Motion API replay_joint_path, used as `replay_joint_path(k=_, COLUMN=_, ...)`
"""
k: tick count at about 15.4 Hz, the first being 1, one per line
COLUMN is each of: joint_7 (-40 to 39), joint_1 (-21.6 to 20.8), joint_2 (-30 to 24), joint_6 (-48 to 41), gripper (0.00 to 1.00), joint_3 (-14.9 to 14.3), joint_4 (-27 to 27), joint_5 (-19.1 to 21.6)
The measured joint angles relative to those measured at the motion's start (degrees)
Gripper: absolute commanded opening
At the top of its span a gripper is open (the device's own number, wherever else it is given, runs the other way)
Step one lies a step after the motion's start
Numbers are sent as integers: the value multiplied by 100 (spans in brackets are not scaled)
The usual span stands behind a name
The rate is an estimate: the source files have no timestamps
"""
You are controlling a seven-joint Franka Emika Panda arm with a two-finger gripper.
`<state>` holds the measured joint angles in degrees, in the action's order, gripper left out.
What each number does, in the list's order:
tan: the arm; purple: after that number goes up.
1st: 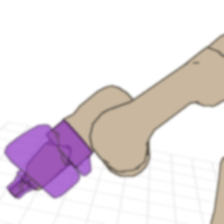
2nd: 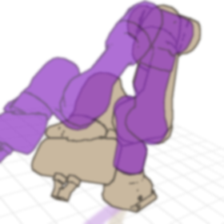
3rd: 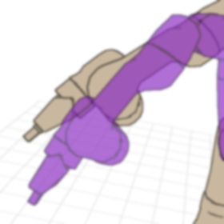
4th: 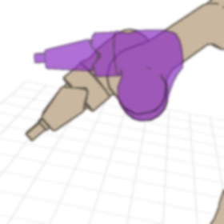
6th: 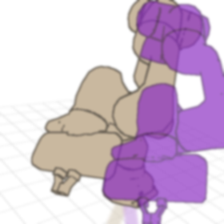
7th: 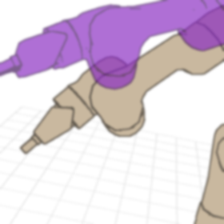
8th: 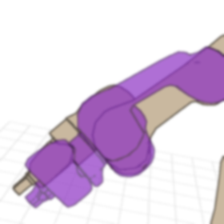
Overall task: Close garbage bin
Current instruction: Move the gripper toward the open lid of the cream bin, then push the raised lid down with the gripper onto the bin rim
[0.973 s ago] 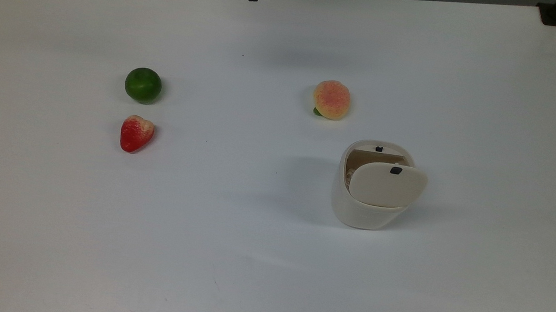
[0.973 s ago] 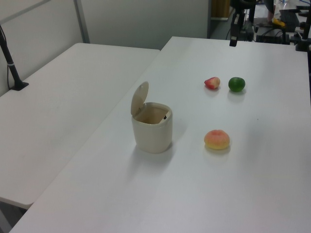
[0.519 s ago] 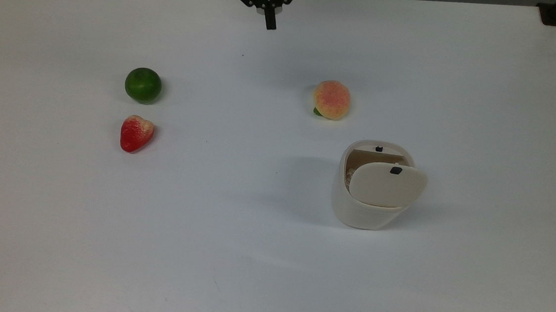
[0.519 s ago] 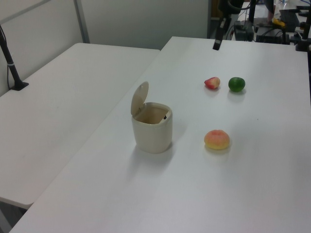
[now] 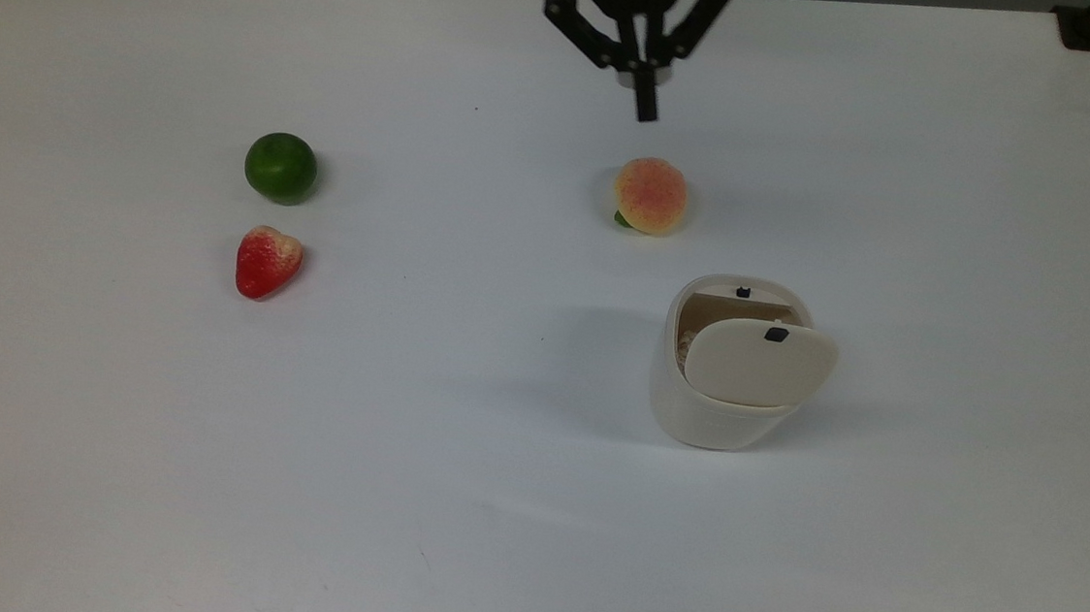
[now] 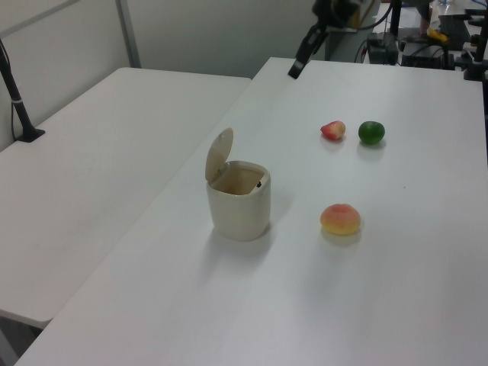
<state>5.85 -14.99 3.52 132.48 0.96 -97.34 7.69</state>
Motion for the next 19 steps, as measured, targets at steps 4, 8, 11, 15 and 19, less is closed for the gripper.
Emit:
replay_joint_path(k=4, joint_7=238, joint_1=-203, joint_2=907, joint_6=271, gripper=0, joint_3=3, joint_4=831, joint_5=0)
replay_joint_path(k=8, joint_7=587, joint_1=-385, joint_2=1729, joint_6=1452, gripper=0, joint_3=3, joint_4=1286, joint_5=-1)
replay_joint_path(k=11, joint_7=734, joint_1=-457, joint_2=2129, joint_6=1669, gripper=0, joint_3=4, joint_4=1638, joint_5=-63)
replay_joint_path(k=15, joint_7=787, joint_1=-486, joint_2=2458, joint_6=1946, gripper=0, joint_3=3, joint_4=1826, joint_5=-218)
replay_joint_path(k=19, joint_7=803, joint_1=-578, joint_2=2622, joint_6=2070, gripper=0, joint_3=4, joint_4=1847, joint_5=-335)
